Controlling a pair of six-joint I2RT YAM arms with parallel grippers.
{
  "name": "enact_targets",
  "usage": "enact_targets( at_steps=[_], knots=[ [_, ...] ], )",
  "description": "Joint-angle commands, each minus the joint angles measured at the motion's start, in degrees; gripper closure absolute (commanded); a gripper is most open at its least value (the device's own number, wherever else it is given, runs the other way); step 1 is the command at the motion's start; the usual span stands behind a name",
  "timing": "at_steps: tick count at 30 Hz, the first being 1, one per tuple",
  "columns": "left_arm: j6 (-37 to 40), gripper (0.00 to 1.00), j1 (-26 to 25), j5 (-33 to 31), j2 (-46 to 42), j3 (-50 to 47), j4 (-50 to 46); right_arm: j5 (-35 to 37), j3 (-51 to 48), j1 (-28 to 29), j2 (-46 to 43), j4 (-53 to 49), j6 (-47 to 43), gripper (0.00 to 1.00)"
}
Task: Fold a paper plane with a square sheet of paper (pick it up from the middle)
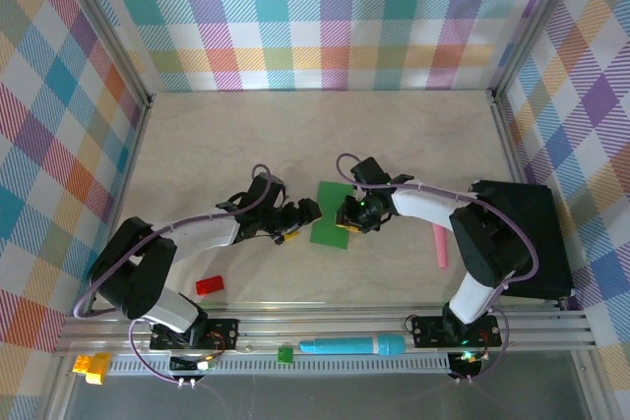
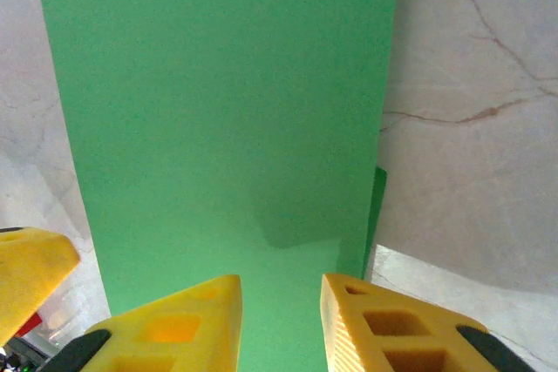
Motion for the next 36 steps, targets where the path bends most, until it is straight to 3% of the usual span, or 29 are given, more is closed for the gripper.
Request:
enact_targets(
  at_steps=[1, 8, 16, 26, 31, 36],
  knots=[
    [1.45, 0.15, -0.39, 4.72, 1.89, -0.1, 4.59, -1.25, -1.16, -0.48, -1.42, 2.08, 0.64, 0.71],
    [7.2, 0.28, 0.3, 6.8, 7.08, 4.81, 2.0, 0.2, -5.21, -2.12, -5.85, 5.52, -0.24, 0.68],
    [9.02, 0.48, 2.51, 10.29, 14.12, 9.59, 3.28, 2.27, -10.18, -4.23, -12.9, 9.25, -1.94, 0.53],
    [8.14, 0.73, 3.75, 10.41, 17.52, 11.83, 5.95, 2.0, -15.02, -5.47, -19.41, 15.97, -5.63, 0.24],
    [6.74, 0.84, 4.02, 7.76, 17.19, 11.37, 7.1, 1.02, -16.61, -5.56, -21.21, 20.47, -11.83, 0.01],
    [4.82, 0.95, 4.02, 4.33, 16.03, 10.39, 7.91, 1.62, -16.0, -5.55, -21.38, 21.54, -19.13, 0.01]
  ],
)
